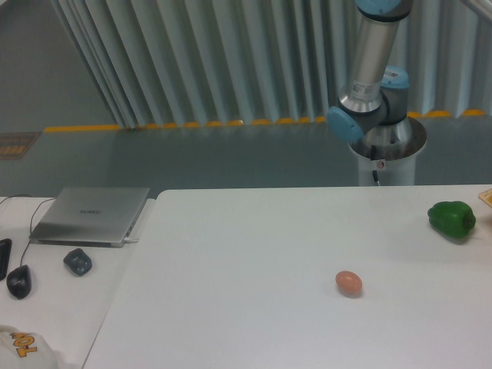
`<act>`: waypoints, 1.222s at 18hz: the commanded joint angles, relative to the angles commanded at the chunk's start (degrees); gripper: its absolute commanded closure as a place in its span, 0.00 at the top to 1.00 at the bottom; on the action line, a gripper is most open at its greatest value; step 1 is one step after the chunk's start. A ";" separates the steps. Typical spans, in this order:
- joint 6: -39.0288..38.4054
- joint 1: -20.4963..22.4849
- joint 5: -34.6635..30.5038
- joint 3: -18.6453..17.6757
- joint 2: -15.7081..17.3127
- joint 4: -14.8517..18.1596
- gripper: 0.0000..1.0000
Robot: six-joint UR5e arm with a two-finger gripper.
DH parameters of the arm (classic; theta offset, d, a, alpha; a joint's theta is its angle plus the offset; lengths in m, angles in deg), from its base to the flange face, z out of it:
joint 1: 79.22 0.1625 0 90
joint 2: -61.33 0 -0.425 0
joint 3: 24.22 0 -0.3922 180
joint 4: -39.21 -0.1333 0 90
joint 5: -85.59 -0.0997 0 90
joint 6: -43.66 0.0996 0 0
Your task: Place the red pepper on the table
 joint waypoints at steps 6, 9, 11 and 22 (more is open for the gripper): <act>-0.71 0.88 -1.41 -1.05 0.00 -0.09 0.99; -0.80 0.79 -1.41 -1.23 0.00 -0.09 0.99; -0.71 0.88 -1.33 -1.49 -0.26 -0.35 0.99; -0.27 0.53 -0.98 -0.53 -0.44 -0.88 0.31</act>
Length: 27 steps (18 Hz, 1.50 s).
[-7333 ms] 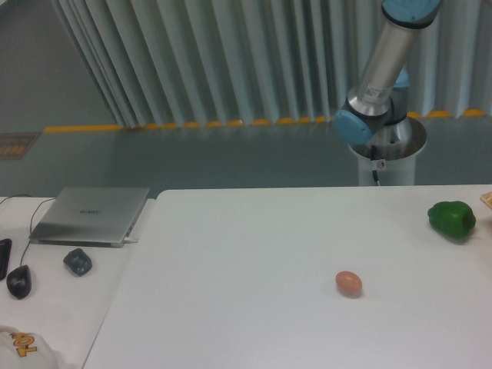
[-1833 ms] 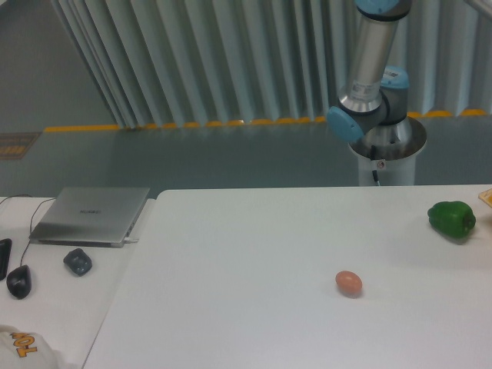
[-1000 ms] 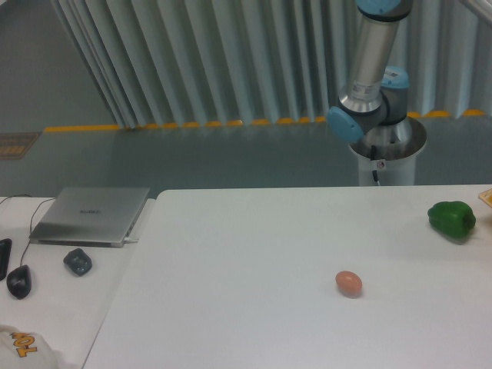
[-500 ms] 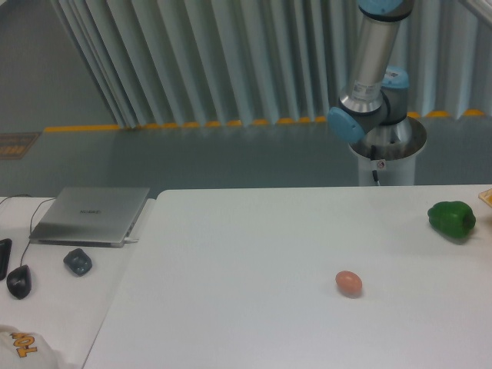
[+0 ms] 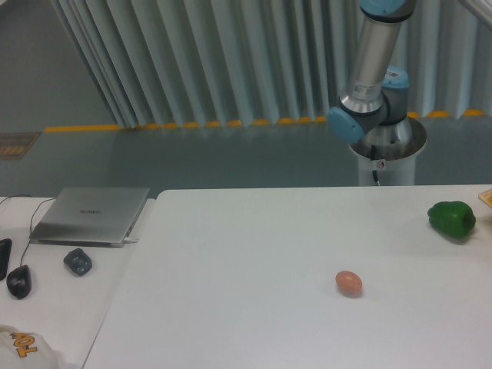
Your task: Place the red pepper on the table
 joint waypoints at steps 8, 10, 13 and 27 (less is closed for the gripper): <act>0.09 -1.66 1.58 4.12 4.73 8.41 0.31; -0.26 -3.16 2.11 5.62 6.67 11.94 0.31; -2.27 -7.80 3.16 6.51 9.57 14.15 0.31; -6.59 -32.85 2.64 5.63 7.31 11.00 0.31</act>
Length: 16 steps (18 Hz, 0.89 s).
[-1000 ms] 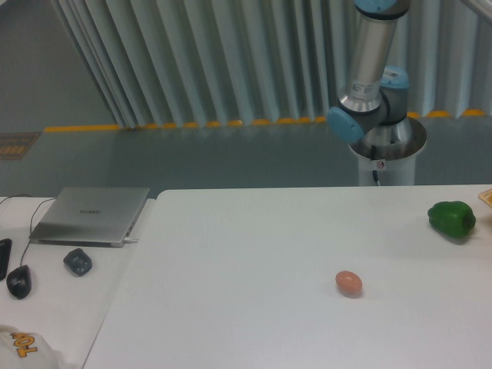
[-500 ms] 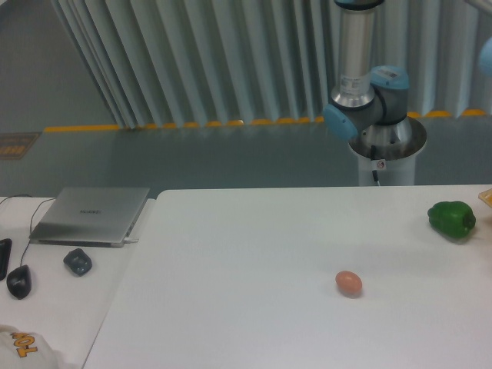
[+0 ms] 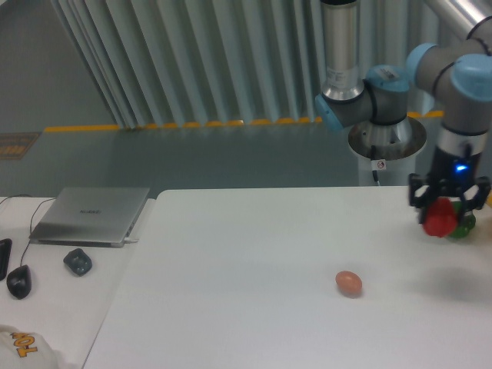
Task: Place the red pepper on the table
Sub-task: 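Carry the red bell pepper in the gripper toward the brown egg, then lower the held red pepper onto the table beside the egg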
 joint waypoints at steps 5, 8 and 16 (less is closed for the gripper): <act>0.17 -5.64 -6.50 0.09 -5.28 -2.73 0.31; 0.53 -6.17 -7.03 0.00 -5.81 -3.09 0.31; 1.49 -7.31 -13.45 -0.70 -9.32 -4.05 0.31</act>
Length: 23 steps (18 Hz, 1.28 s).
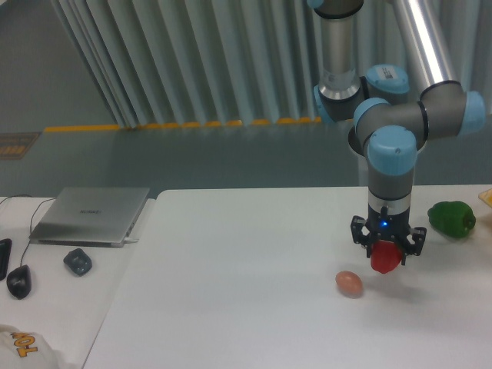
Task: Place the red pepper on the table
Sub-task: 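Lower the held red pepper onto the table beside the egg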
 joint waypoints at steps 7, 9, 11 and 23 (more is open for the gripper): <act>-0.09 -0.09 0.00 0.00 -0.53 -0.44 0.33; -0.26 -0.53 -0.27 -0.44 -0.88 -1.23 0.36; -0.35 -0.70 -0.62 -0.88 -1.23 -2.02 0.38; 0.09 -1.06 -1.32 -0.18 -0.71 -2.02 1.00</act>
